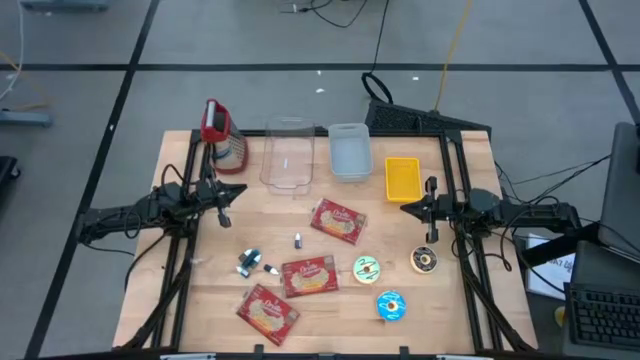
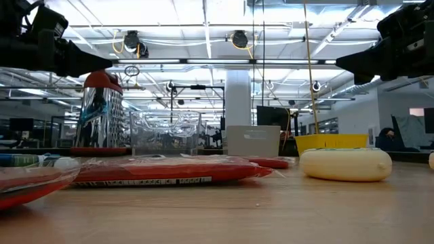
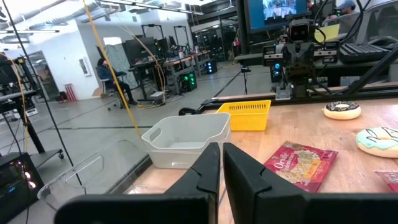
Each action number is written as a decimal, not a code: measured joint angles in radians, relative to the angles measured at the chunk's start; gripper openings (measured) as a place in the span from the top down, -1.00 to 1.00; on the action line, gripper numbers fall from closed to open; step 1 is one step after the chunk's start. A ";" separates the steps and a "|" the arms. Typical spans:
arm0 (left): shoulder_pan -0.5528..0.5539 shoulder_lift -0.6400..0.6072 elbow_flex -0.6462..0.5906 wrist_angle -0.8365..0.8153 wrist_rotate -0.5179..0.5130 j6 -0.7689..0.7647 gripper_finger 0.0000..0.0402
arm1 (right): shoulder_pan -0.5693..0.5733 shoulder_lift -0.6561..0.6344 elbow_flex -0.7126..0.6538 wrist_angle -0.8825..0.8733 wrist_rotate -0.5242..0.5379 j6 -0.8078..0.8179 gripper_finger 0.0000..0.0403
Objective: Pick & Place Food Item
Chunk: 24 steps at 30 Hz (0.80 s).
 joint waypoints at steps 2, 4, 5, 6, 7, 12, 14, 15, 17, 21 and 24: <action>0.000 0.000 0.000 0.000 0.000 0.000 0.88 | 0.000 0.000 0.000 0.000 0.000 0.001 1.00; 0.000 0.000 0.000 0.000 0.000 0.000 0.88 | 0.000 0.000 0.000 0.000 0.000 0.000 1.00; 0.000 0.000 0.000 0.000 0.000 0.000 0.88 | 0.000 0.000 0.000 0.000 0.000 0.000 1.00; 0.000 0.000 0.000 0.000 0.000 0.000 0.88 | 0.000 0.000 0.000 0.000 0.000 0.001 1.00; 0.000 0.000 0.000 0.000 0.000 0.000 0.88 | 0.000 0.000 0.000 0.000 0.000 0.001 1.00; 0.000 0.000 0.000 0.000 0.000 0.000 0.88 | 0.000 0.000 0.000 0.000 0.000 0.001 1.00; 0.000 0.000 0.000 0.000 0.000 0.000 0.88 | 0.000 0.000 0.000 0.000 0.000 -0.001 1.00; 0.000 0.000 0.000 0.000 0.000 0.000 0.88 | 0.000 0.000 0.000 0.008 0.000 -0.001 1.00; 0.000 0.000 0.000 0.000 0.000 0.000 0.88 | 0.001 0.000 0.000 0.037 0.000 0.050 1.00; 0.000 0.000 0.000 0.000 0.000 0.000 0.88 | 0.002 0.000 0.000 0.172 -0.043 0.437 1.00; 0.000 0.000 0.000 0.000 0.000 0.000 0.88 | 0.002 0.000 0.000 0.259 -0.047 0.618 1.00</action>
